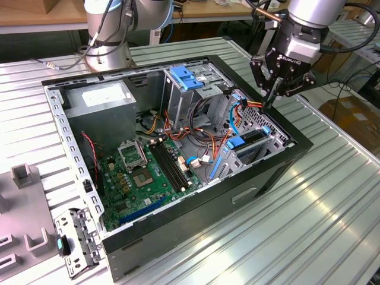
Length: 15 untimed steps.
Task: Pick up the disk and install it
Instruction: 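Insert the first disk wire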
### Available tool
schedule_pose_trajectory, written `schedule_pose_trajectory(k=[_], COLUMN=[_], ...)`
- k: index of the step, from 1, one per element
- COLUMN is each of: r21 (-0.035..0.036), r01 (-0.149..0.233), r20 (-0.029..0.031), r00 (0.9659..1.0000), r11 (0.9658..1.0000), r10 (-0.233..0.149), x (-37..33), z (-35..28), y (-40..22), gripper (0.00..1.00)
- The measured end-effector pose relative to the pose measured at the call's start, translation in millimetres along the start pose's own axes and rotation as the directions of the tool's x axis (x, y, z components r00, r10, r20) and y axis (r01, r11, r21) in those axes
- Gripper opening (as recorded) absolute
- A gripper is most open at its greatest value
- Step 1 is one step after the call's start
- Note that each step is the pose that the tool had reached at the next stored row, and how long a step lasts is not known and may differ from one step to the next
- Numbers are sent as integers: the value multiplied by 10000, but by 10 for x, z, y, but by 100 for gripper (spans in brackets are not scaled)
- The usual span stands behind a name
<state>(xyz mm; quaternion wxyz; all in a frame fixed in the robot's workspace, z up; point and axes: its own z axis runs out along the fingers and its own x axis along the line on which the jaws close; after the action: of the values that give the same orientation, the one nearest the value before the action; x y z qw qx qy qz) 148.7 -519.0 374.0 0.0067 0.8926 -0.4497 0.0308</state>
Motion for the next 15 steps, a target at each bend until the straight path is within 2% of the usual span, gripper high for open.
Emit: schedule_pose_trajectory(k=[6, 11, 15], r21=[-14, -18, -45], r01=[-214, -304, -746], r20=[-4, -5, -13], r00=[9998, 9995, 9972], r11=[9998, 9995, 9972], r10=[214, 304, 746], x=[-23, -58, -59], z=[-2, -5, -4], y=[30, 80, 81], gripper=[16, 16, 16])
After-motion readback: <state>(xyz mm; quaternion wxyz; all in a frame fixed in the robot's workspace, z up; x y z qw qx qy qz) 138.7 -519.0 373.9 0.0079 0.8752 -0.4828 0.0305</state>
